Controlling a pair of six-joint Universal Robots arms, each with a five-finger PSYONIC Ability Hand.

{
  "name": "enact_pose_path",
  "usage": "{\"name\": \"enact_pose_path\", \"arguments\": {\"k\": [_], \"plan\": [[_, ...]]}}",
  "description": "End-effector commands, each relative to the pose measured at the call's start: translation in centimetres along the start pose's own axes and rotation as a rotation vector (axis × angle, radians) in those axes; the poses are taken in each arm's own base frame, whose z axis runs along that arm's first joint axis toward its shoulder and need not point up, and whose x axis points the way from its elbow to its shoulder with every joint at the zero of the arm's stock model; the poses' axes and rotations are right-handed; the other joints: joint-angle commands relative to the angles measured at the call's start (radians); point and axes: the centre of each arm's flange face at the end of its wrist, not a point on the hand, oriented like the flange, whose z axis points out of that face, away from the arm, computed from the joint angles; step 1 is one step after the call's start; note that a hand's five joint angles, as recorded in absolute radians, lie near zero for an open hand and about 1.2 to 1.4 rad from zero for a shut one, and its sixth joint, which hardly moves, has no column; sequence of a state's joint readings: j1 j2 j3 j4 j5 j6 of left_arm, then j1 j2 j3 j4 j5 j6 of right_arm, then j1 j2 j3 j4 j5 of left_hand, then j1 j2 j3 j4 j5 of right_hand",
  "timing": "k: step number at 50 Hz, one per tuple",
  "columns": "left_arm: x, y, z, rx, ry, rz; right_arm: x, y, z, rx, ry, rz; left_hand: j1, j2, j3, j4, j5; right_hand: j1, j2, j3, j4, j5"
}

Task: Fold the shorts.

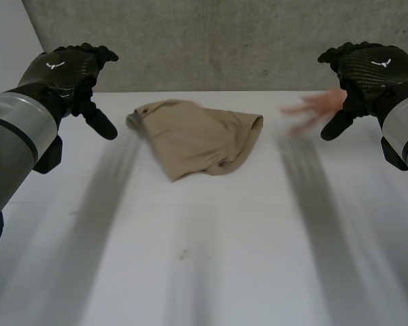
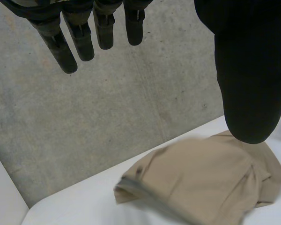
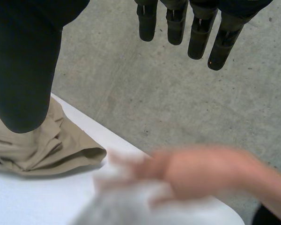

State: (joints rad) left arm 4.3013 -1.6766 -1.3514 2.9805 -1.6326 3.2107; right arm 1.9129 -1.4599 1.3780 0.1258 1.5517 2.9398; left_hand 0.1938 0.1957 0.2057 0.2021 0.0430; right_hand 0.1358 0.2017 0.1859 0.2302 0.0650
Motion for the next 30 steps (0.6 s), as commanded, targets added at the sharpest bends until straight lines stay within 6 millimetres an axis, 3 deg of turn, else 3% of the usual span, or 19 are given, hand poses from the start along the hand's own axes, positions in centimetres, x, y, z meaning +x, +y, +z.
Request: {"name": "enact_pose_path", "arguments": {"k": [1,17,25,30], "plan": [[0.0,0.0,0.0,0.0,0.0,0.0,0.0,0.1,0.0,-0.003,-0.002,-0.001,-0.019,-0.021,-0.031,-0.028,-0.043,0.039,-0.027,-0.011,-0.056,-0.065],[0.2,1.1,0.9,0.003,0.003,0.004,-0.2,0.5,0.0,-0.015,-0.012,-0.054,-0.007,-0.009,-0.019,-0.015,-0.03,0.039,-0.027,-0.011,-0.056,-0.065],[2.2,6.5,4.4,-0.048,0.053,0.015,-1.0,1.0,-0.1,-0.028,-0.048,-0.096,0.037,0.035,0.025,0.029,0.014,0.039,-0.027,-0.011,-0.056,-0.065],[4.7,10.4,7.3,-0.066,0.125,0.07,-1.3,2.1,0.4,-0.062,-0.058,-0.109,0.073,0.071,0.061,0.064,0.049,0.039,-0.027,-0.011,-0.056,-0.065]]}}
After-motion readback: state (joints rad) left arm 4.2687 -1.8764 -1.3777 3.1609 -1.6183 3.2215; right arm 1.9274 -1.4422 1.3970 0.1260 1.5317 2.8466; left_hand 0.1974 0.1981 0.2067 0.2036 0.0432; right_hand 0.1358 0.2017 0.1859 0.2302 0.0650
